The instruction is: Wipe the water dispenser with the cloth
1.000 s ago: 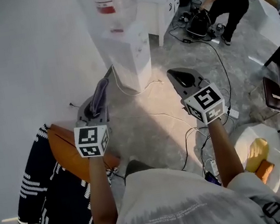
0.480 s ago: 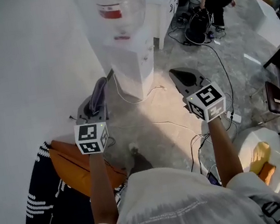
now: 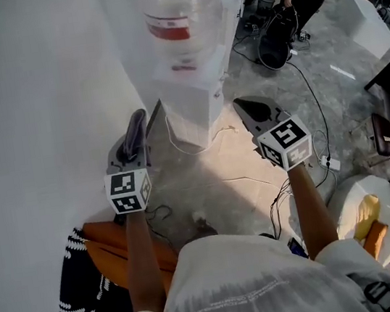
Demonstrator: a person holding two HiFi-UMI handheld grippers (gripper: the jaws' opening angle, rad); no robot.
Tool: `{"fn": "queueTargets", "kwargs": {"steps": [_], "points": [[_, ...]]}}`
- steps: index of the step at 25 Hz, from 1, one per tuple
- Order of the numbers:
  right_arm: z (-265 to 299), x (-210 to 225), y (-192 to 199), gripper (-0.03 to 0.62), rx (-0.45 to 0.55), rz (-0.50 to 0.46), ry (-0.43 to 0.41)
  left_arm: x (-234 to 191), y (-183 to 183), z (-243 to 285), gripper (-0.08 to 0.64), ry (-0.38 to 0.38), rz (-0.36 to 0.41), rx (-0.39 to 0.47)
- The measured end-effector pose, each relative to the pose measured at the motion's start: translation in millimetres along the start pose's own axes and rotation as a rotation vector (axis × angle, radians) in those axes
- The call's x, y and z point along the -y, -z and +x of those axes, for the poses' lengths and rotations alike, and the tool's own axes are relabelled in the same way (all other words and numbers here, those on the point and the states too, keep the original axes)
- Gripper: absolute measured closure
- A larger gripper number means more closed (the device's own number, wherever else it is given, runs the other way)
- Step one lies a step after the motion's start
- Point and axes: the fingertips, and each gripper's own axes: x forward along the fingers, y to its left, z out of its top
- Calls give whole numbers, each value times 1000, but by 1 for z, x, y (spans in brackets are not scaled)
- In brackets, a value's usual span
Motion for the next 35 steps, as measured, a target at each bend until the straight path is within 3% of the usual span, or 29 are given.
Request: {"fn": "queueTargets", "kwargs": {"steps": [8,17,25,30,35], "points": [[63,-2,19,577,-49,87,24,-48,25,39,491,15,-28,-26],[117,29,61,577,-140,156,7,-59,68,106,491,17,-114,-105],[187,57,90,577,-207,119,-60,-73,107,185,489,14,-207,-181],[212,80,145,577,-282,165,-18,-68,148,240,489,70,-268,-256],[216,94,188,577,-338,212,8,-81,189,281,489,14,-329,-274]]}}
